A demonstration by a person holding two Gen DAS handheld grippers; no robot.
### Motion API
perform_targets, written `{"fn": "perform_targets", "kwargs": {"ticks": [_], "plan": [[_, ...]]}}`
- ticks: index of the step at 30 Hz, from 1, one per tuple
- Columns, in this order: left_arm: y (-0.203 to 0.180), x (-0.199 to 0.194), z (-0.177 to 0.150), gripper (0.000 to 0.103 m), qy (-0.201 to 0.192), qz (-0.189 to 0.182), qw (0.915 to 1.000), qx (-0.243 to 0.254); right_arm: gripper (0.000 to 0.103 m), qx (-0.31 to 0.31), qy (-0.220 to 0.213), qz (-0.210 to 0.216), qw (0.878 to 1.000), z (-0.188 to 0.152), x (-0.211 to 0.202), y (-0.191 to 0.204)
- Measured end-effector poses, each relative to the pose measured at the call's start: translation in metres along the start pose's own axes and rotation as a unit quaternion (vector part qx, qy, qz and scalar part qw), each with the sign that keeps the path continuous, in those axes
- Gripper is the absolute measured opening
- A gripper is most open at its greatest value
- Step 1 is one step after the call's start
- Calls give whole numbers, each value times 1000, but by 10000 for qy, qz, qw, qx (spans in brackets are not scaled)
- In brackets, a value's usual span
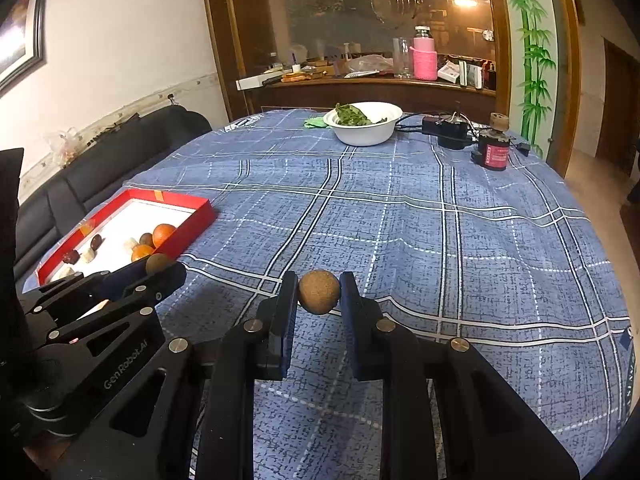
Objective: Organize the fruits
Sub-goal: 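Carry both small brown round fruits toward the tray, then move both brown round fruits over the red-rimmed white tray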
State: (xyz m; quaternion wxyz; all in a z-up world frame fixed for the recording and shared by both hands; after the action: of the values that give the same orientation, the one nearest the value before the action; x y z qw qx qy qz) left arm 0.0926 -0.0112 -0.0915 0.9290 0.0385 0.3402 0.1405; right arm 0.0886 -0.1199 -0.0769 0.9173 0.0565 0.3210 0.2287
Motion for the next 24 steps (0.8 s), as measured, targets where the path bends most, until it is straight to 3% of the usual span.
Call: {"fn": "perform_targets", "kwargs": {"ticks": [24], "plan": [[6, -16, 4, 22, -413, 234, 9988, -110, 19, -115, -99, 39, 9999, 1, -2, 5]]}}
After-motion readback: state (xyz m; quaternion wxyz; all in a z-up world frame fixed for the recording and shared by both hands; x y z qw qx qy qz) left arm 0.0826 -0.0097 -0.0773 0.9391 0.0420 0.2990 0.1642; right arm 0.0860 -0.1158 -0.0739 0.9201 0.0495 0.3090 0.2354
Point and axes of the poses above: each gripper's, at about its wrist camera, not at the fingertips, and x roughly the way its jaws point, y to its left, z to its top, the point moved 7 cm from there along x, roughly the way its jaws point, and after that the axes turned 12 degrees about z, right-handed, at the moved point
